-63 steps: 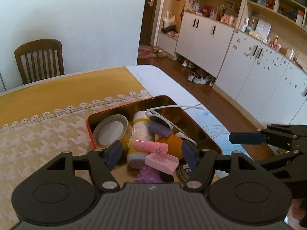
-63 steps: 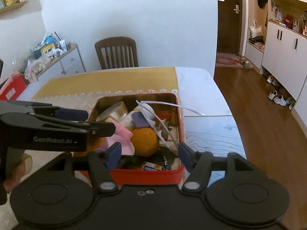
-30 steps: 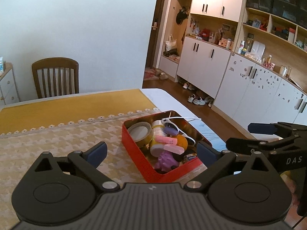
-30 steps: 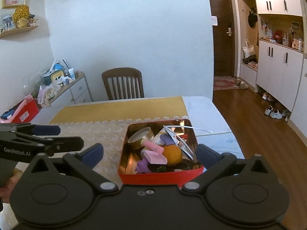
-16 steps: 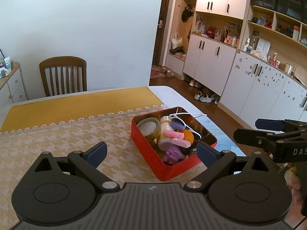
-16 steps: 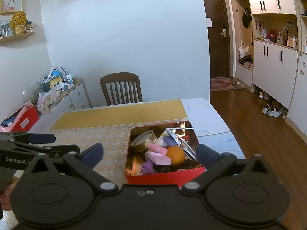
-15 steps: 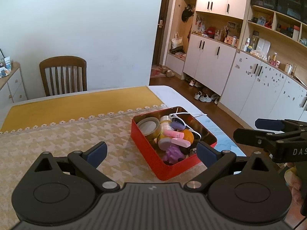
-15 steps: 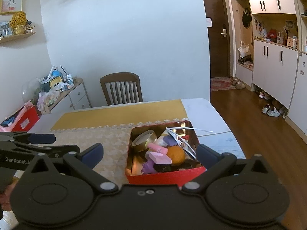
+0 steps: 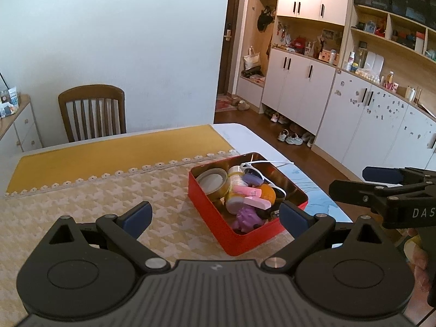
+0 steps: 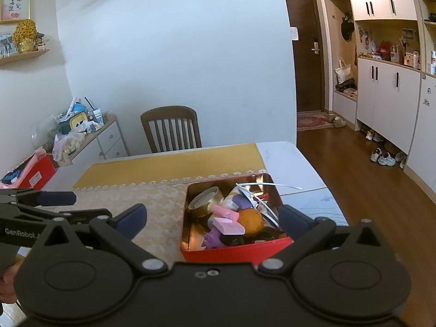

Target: Organize rigid objects

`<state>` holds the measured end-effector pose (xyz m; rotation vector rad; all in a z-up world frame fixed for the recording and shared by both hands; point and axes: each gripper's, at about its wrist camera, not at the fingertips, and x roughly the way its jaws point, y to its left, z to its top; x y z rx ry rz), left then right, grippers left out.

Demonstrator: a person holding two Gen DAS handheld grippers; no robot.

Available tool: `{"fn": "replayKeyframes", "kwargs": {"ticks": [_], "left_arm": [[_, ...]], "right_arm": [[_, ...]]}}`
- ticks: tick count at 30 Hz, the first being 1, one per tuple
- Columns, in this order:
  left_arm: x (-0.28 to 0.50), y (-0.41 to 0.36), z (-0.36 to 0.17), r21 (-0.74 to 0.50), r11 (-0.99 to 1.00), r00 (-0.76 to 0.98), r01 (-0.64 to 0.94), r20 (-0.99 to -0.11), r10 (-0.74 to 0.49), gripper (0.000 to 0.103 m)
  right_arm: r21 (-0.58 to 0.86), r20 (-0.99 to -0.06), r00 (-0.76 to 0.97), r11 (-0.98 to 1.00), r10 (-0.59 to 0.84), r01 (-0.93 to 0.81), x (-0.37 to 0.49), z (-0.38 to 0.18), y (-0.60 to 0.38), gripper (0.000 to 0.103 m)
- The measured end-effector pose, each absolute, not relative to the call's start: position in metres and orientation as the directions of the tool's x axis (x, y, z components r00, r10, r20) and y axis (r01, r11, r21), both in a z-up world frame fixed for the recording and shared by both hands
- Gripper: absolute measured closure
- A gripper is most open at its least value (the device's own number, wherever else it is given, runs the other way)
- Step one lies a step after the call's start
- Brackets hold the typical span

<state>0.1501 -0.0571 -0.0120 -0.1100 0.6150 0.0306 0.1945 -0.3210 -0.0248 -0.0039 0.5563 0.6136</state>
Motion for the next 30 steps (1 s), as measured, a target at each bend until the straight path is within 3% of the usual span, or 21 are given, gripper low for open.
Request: {"fn": "replayKeyframes", "kwargs": {"ticks": [30], "left_arm": [[0.1473,-0.0579,-0.0124,-0.118,0.991,0.820,-0.067,-0.573,-0.012,0.003]], "right_arm": [[0.173,-0.508,0.665,0.821,0.548,-0.544,0.1910,-0.0254,-0.3226,0.000]]}}
